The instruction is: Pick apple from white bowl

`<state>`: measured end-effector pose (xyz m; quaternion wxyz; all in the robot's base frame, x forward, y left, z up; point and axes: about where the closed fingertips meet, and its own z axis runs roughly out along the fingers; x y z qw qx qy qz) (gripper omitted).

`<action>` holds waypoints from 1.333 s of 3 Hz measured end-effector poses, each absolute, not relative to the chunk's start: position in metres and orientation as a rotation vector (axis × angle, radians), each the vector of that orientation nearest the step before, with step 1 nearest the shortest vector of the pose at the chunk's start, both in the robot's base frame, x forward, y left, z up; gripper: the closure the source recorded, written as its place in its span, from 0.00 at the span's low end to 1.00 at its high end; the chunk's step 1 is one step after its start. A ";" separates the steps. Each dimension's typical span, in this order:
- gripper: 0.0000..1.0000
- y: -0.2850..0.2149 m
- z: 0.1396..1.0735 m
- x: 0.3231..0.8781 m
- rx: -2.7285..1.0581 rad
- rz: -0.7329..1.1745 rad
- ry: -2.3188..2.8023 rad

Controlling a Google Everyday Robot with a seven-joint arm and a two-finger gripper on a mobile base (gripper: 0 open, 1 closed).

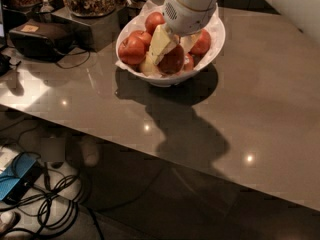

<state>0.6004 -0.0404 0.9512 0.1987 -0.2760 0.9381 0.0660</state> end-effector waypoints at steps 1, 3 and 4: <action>1.00 -0.037 0.960 0.600 -0.803 0.205 2.597; 1.00 -0.015 0.996 0.595 -0.948 0.317 2.451; 1.00 -0.002 1.003 0.581 -1.057 0.362 2.411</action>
Offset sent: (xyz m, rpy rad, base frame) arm 0.0096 0.0202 0.0413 0.1029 -0.0992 0.1288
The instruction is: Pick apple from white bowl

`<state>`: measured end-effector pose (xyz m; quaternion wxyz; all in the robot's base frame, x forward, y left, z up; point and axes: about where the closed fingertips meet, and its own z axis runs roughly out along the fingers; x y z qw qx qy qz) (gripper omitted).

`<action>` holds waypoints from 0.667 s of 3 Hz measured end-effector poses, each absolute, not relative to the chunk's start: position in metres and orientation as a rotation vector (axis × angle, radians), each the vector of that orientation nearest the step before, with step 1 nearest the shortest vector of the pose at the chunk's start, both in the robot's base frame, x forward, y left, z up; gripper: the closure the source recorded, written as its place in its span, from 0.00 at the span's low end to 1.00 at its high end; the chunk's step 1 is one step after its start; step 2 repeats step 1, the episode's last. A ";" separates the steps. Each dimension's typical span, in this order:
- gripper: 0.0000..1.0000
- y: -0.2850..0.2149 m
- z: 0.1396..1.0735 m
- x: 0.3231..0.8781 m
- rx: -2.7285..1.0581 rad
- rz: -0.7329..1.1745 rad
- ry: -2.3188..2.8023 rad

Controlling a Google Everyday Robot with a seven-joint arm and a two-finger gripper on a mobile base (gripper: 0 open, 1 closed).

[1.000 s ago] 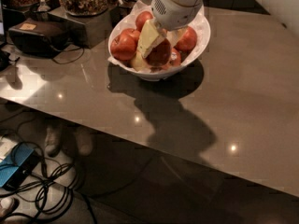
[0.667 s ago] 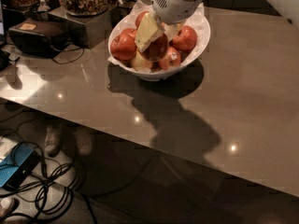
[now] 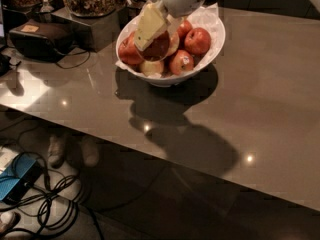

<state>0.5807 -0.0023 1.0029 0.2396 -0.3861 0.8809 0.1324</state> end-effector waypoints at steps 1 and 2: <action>1.00 -0.002 1.003 0.580 -1.064 0.363 2.409; 1.00 -0.002 1.003 0.580 -1.064 0.363 2.409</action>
Offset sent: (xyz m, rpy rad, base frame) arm 0.0000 0.0000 0.0000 0.0000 0.0000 0.0000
